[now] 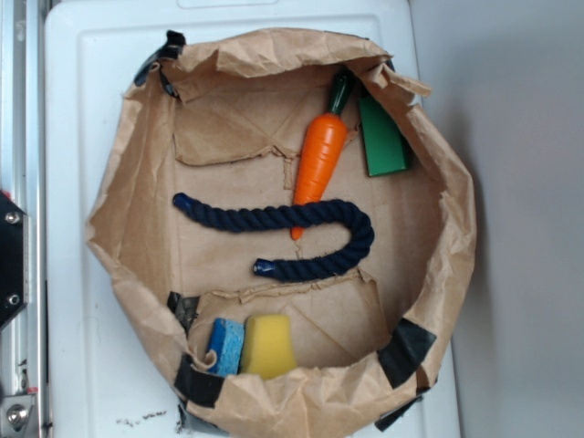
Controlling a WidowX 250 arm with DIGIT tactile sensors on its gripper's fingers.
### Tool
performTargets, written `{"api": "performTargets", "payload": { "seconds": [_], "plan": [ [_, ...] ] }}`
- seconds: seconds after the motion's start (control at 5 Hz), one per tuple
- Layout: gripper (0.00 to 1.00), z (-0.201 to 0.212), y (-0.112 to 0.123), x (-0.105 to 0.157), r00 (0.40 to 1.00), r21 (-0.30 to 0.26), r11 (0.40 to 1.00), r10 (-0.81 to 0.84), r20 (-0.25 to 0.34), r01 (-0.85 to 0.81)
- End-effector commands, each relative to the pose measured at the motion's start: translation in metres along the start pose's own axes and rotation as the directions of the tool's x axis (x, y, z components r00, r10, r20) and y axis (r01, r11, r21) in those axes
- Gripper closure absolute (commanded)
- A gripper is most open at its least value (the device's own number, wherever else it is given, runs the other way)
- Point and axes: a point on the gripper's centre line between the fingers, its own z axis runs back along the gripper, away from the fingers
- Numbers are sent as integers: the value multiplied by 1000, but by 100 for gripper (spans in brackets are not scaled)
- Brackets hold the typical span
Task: Grab the carrot.
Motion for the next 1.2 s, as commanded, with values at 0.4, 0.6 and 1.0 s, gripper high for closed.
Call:
{"api": "performTargets", "payload": {
  "seconds": [0.4, 0.6, 1.0],
  "plan": [
    [0, -50, 9, 111, 972, -13, 972, 235, -13, -235],
    [0, -65, 13, 135, 911, -32, 911, 412, 22, -412],
    [0, -65, 13, 135, 911, -32, 911, 412, 22, -412]
  ]
}}
